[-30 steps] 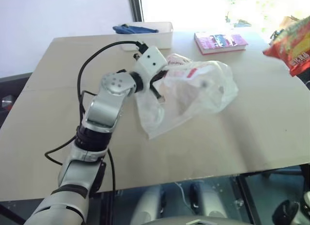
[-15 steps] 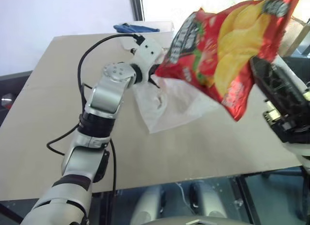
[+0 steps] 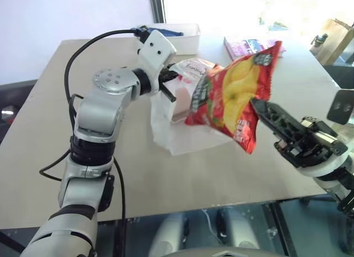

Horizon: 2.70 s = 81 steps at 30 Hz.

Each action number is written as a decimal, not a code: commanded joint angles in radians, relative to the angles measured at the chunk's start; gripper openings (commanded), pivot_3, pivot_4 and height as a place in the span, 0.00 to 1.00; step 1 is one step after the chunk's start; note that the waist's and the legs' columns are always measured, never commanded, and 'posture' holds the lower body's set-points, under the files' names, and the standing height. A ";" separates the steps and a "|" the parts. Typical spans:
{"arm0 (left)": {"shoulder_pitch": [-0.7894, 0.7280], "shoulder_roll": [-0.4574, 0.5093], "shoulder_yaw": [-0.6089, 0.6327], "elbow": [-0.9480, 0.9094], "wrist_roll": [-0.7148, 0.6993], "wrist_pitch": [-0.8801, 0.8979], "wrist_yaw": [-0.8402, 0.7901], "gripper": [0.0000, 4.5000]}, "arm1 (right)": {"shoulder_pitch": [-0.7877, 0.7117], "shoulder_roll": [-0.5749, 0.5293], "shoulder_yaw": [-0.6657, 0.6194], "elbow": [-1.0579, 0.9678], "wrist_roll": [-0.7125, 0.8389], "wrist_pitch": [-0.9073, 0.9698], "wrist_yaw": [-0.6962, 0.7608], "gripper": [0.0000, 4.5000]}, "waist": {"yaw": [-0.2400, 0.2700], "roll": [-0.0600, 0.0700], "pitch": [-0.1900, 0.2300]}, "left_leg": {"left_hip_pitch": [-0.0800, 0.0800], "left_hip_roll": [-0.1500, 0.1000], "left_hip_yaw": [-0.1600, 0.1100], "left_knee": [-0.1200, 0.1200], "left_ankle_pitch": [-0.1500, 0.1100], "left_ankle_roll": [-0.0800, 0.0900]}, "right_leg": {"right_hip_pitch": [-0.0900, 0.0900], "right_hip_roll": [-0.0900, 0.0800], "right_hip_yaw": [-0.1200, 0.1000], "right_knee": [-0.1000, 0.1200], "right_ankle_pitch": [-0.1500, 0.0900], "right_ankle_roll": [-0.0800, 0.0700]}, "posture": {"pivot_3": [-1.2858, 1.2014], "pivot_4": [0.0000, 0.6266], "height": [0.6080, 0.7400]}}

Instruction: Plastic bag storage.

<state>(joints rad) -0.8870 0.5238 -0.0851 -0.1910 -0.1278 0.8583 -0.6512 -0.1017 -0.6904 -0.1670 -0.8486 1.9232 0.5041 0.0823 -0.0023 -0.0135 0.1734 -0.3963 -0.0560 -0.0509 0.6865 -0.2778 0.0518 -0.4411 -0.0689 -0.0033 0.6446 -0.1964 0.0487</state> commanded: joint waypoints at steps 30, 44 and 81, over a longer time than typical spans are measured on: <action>-0.030 -0.042 0.095 -0.125 -0.204 0.157 0.084 0.00 | -0.385 0.159 0.352 0.488 -0.950 0.119 0.130 0.01 | -0.007 0.000 0.000 | -0.001 -0.001 0.001 -0.001 0.000 -0.001 | -0.002 0.001 0.001 0.001 0.000 0.000 | 0.52 0.24 1.00; 0.032 -0.021 0.054 -0.161 -0.210 0.115 0.101 0.00 | -0.686 0.351 0.307 0.999 -1.385 0.110 0.108 0.18 | -0.007 0.000 0.000 | -0.002 -0.003 0.001 -0.001 0.001 -0.002 | -0.005 -0.001 0.002 0.003 0.000 -0.001 | 0.52 0.24 1.00; 0.023 -0.019 0.425 -0.096 -0.885 0.483 -0.014 0.99 | -0.671 0.068 0.323 0.922 -1.953 -0.074 0.263 0.71 | -0.013 -0.001 -0.001 | -0.002 -0.003 0.003 -0.002 0.001 -0.002 | -0.007 -0.001 0.004 0.003 0.000 0.000 | 0.52 0.24 1.00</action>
<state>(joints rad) -0.8686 0.4756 0.2946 -0.2420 -0.9147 1.2864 -0.6325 -0.7366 -0.6138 0.2022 0.0725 -0.0114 0.4542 0.3416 -0.0156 -0.0141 0.1729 -0.3986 -0.0587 -0.0482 0.6849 -0.2769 0.0498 -0.4479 -0.0703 0.0004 0.6477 -0.1960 0.0485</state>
